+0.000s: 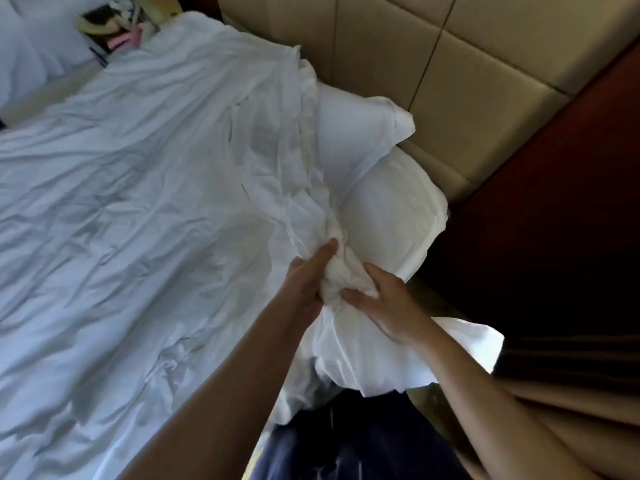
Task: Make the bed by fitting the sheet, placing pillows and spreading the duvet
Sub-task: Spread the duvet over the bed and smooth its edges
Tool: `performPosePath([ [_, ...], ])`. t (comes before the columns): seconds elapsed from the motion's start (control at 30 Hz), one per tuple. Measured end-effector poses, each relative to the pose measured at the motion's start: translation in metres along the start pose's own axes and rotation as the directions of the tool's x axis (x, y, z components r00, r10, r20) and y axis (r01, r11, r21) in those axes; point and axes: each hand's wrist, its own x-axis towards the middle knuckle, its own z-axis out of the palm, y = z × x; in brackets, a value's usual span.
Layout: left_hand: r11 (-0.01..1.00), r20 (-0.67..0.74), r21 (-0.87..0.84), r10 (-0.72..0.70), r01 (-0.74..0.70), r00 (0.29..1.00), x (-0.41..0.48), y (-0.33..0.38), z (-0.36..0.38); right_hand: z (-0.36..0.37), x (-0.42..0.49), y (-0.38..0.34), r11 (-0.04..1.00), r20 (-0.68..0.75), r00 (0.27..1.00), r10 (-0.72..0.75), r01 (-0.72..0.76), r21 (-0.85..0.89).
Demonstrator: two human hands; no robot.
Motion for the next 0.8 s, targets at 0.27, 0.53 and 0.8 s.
performPosePath([
  [0.27, 0.987, 0.193, 0.143, -0.102, 0.075, 0.976, 0.026, -0.011, 0.069, -0.079, 0.014, 0.028, 0.986, -0.194, 0.972, 0.135, -0.113, 0.120],
  [0.53, 0.396, 0.117, 0.910, 0.026, -0.118, 0.993, 0.083, -0.064, 0.203, -0.256, 0.043, 0.076, 0.974, -0.361, 0.904, 0.228, -0.219, 0.065],
  [0.8, 0.508, 0.147, 0.858, -0.093, -0.080, 0.985, 0.138, -0.113, 0.281, -0.347, 0.077, 0.166, 0.892, -0.432, 0.861, 0.270, -0.393, -0.224],
])
